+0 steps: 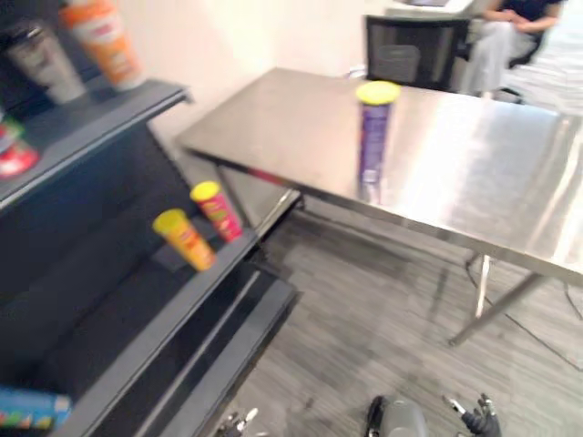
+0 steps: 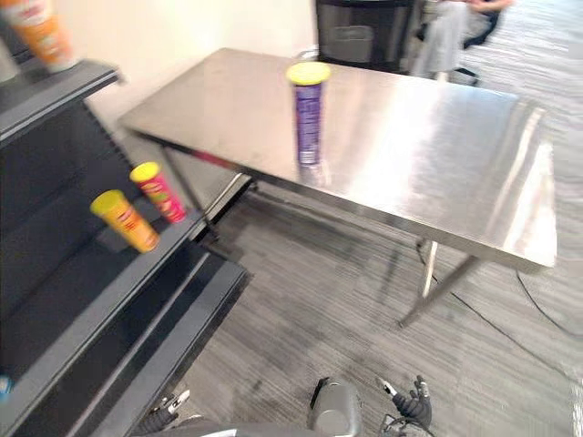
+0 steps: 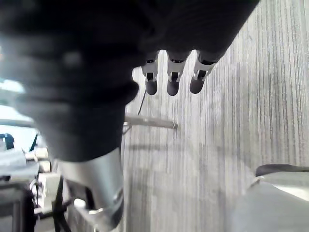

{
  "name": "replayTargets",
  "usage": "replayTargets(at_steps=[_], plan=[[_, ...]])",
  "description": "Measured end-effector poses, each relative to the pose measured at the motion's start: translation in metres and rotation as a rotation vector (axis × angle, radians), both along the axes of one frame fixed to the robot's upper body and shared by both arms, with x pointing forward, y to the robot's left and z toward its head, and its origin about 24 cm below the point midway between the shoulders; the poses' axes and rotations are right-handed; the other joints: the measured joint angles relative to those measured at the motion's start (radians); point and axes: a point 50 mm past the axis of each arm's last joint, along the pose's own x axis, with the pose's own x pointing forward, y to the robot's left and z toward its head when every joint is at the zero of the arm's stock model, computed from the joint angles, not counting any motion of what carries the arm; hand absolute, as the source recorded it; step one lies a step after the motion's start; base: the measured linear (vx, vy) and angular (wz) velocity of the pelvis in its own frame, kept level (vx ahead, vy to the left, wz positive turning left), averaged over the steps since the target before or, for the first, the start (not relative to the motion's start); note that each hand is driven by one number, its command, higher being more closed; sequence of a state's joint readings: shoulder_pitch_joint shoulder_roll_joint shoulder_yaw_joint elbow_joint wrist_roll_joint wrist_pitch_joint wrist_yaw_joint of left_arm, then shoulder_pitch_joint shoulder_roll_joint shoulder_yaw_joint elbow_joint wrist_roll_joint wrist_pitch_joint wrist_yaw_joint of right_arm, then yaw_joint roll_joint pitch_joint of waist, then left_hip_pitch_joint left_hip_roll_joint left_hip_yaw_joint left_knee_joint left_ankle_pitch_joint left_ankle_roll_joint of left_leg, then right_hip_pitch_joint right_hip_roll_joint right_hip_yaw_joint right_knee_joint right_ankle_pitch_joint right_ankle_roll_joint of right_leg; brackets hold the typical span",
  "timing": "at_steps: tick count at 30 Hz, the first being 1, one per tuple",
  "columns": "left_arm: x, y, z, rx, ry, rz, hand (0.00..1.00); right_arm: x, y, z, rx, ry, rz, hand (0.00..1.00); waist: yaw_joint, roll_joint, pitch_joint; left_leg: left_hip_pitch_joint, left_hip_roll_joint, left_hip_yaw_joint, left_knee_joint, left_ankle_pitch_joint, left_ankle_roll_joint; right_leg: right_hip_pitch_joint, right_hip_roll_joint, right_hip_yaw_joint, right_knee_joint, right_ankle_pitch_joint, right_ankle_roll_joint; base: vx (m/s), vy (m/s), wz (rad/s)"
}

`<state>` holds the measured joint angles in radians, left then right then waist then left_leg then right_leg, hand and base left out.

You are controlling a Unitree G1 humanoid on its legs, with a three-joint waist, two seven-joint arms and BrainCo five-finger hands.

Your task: Put the gum and the chips on the shelf.

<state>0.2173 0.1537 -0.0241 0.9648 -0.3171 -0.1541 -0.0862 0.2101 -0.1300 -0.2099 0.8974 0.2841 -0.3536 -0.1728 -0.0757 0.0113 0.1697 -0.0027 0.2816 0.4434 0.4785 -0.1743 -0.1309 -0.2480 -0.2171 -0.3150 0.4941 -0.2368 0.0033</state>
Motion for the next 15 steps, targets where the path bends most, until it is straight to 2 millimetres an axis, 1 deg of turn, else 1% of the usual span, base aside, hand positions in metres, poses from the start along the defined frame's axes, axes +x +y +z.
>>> replayTargets(at_steps=[2,5,6,8,9,10,11,12,13,14,15], plan=[[0.002,-0.001,0.001,-0.011,-0.017,0.036,0.0,-0.001,-0.002,0.0,-0.004,0.003,0.004,0.0,0.0,0.001,0.0,-0.015,-0.022,-0.048,-0.029,0.002,0.002,0.018,0.02,0.034,-0.02,0.0,0.0,0.11,-0.01,-0.95],[0.005,0.0,0.003,-0.003,-0.041,0.051,0.0,-0.001,0.0,0.001,0.005,-0.006,-0.001,0.0,0.006,0.001,0.001,-0.064,-0.034,-0.089,-0.098,0.01,0.013,0.035,0.049,0.088,-0.046,0.002,0.004,0.09,0.033,-0.84],[0.005,0.0,0.003,-0.008,-0.047,0.084,0.0,0.001,0.002,0.002,0.009,-0.018,0.004,0.0,0.009,0.001,0.001,-0.082,-0.045,-0.132,-0.131,0.02,0.025,0.035,0.061,0.121,-0.047,0.004,0.006,0.14,0.149,-0.97],[0.004,-0.001,0.002,-0.011,-0.046,0.127,0.0,0.003,0.007,0.001,0.02,-0.02,0.024,0.0,0.024,0.002,0.002,-0.081,-0.061,-0.197,-0.182,0.033,0.016,0.04,0.081,0.176,-0.053,0.008,0.014,0.15,0.175,-0.92],[0.004,-0.002,0.002,-0.009,-0.047,0.137,0.0,0.004,0.011,0.0,0.029,-0.021,0.031,0.0,0.03,0.003,0.002,-0.076,-0.068,-0.228,-0.207,0.033,0.016,0.041,0.09,0.199,-0.054,0.011,0.019,0.11,0.169,-0.82],[0.004,-0.003,0.002,-0.01,-0.054,0.145,0.0,0.007,0.014,0.001,0.036,-0.031,0.05,0.0,0.031,0.01,0.002,-0.065,-0.073,-0.263,-0.248,0.022,0.016,0.04,0.105,0.223,-0.051,0.016,0.031,0.17,0.29,-1.09],[0.005,-0.002,0.003,-0.01,-0.066,0.173,0.0,0.008,0.019,0.0,0.051,-0.036,0.064,0.0,0.045,0.008,0.0,-0.049,-0.092,-0.271,-0.246,0.036,-0.01,0.033,0.113,0.271,-0.037,0.013,0.048,0.18,0.286,-1.0],[0.005,0.0,0.003,-0.01,-0.07,0.186,0.0,0.01,0.023,0.0,0.062,-0.043,0.07,0.0,0.052,0.011,-0.002,-0.045,-0.103,-0.262,-0.245,0.024,-0.007,0.035,0.111,0.286,-0.04,0.018,0.056,0.2,0.271,-0.77],[0.008,0.001,0.004,-0.003,-0.083,0.189,0.0,0.008,0.03,-0.001,0.078,-0.048,0.072,0.0,0.043,-0.012,-0.011,-0.042,-0.125,-0.263,-0.229,-0.004,-0.002,0.042,0.098,0.302,-0.052,0.024,0.067,0.15,0.219,-0.42],[0.012,-0.001,0.005,0.0,-0.099,0.187,0.0,0.006,0.032,-0.002,0.086,-0.044,0.068,0.0,0.047,-0.021,-0.014,-0.033,-0.147,-0.263,-0.221,-0.027,0.002,0.043,0.089,0.33,-0.064,0.029,0.079,0.15,0.223,-0.33],[0.014,-0.002,0.005,0.0,-0.104,0.184,0.0,0.006,0.033,-0.002,0.087,-0.047,0.067,0.0,0.05,-0.023,-0.015,-0.028,-0.155,-0.259,-0.219,-0.034,0.009,0.044,0.088,0.344,-0.072,0.032,0.083,0.14,0.222,-0.41]])
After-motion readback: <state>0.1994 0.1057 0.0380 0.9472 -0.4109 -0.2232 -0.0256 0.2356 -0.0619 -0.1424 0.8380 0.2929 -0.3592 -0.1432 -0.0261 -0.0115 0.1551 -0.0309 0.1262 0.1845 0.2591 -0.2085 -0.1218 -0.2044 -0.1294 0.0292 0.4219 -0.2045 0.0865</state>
